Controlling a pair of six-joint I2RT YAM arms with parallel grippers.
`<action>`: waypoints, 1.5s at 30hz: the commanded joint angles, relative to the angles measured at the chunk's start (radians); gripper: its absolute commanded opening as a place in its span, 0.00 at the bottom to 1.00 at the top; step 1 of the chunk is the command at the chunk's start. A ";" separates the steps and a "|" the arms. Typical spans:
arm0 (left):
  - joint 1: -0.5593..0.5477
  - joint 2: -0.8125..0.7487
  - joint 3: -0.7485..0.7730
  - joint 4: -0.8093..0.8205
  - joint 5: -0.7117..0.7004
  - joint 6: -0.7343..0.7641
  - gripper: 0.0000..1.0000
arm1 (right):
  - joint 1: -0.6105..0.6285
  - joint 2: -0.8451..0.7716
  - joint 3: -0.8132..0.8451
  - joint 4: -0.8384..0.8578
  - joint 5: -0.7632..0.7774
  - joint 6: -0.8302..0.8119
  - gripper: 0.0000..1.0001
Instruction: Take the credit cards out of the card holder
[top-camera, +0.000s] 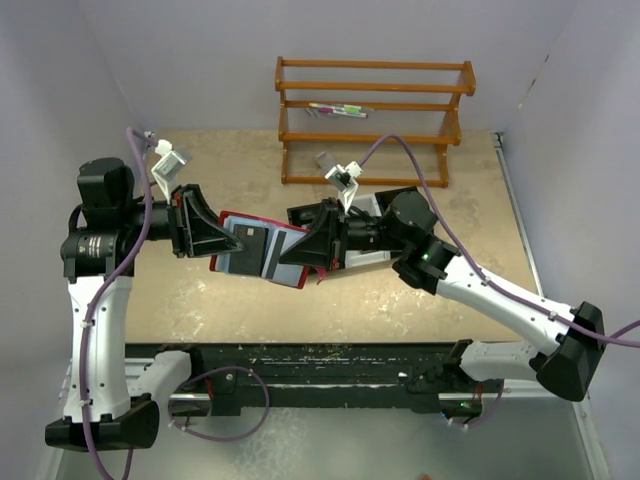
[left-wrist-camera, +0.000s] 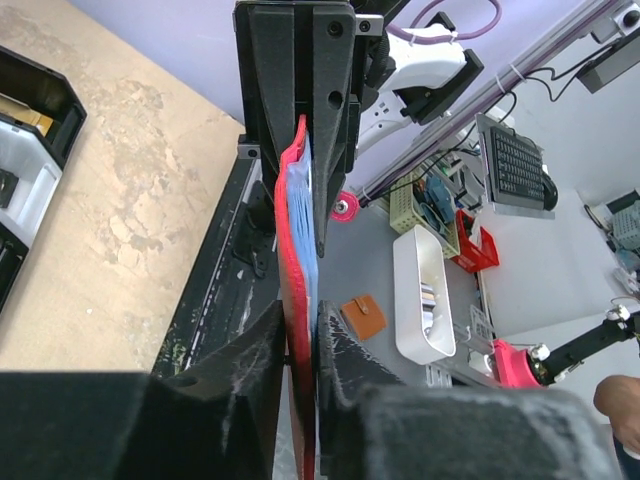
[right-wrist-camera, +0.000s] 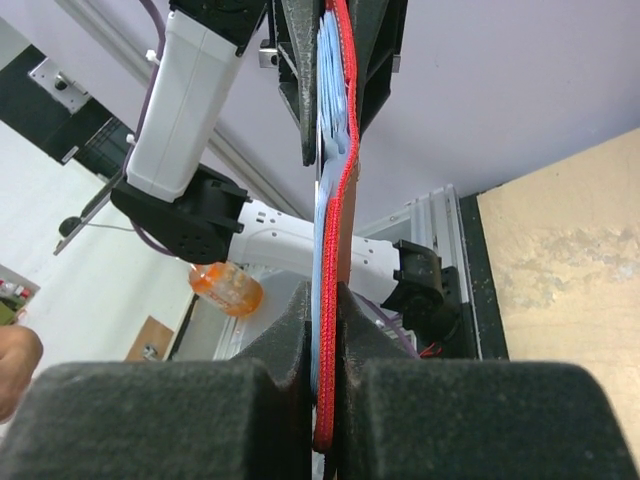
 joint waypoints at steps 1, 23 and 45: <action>0.004 -0.006 -0.006 -0.006 0.058 0.031 0.16 | -0.006 -0.009 0.058 0.022 0.033 -0.010 0.00; 0.005 0.061 0.065 -0.097 -0.265 0.116 0.00 | -0.114 -0.125 0.173 -0.288 0.198 -0.048 0.68; 0.004 0.033 0.026 0.103 0.012 -0.112 0.00 | -0.010 0.086 0.095 0.050 0.063 0.115 0.41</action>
